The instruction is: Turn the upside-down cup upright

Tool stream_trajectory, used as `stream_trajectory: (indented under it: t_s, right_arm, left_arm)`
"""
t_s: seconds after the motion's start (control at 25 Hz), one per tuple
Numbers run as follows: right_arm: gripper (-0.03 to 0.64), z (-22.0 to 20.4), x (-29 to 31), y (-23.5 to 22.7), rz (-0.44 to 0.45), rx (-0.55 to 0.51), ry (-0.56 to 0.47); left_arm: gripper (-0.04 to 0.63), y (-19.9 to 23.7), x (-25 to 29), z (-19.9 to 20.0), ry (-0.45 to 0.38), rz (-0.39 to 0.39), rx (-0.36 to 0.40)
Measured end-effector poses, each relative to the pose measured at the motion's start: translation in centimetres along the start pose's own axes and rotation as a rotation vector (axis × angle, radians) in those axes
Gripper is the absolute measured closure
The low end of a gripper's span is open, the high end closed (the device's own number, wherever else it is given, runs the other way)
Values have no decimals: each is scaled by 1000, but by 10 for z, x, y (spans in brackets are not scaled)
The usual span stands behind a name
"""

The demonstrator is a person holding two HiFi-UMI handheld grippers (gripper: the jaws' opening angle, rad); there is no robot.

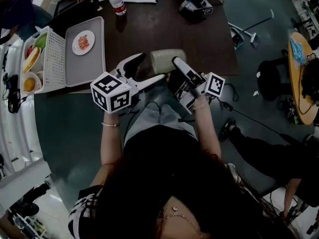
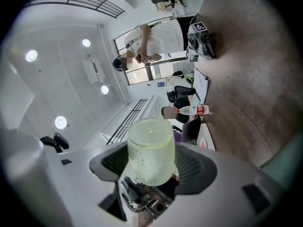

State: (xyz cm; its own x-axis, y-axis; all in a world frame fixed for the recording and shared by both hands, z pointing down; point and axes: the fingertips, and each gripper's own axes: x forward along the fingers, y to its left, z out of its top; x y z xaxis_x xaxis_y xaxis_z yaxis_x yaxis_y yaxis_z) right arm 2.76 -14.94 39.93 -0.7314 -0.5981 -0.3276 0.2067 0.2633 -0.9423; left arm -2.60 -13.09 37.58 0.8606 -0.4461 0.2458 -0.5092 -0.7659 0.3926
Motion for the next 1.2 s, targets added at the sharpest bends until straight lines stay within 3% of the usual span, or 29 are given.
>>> stream_trajectory:
  t_s: [0.92, 1.2]
  right_arm:
    - [305, -8, 6, 9, 72, 53, 37]
    - [305, -10, 8, 10, 77, 52, 36]
  left_arm:
    - [187, -9, 6, 3, -3, -39, 37]
    - [222, -7, 3, 5, -14, -43, 39]
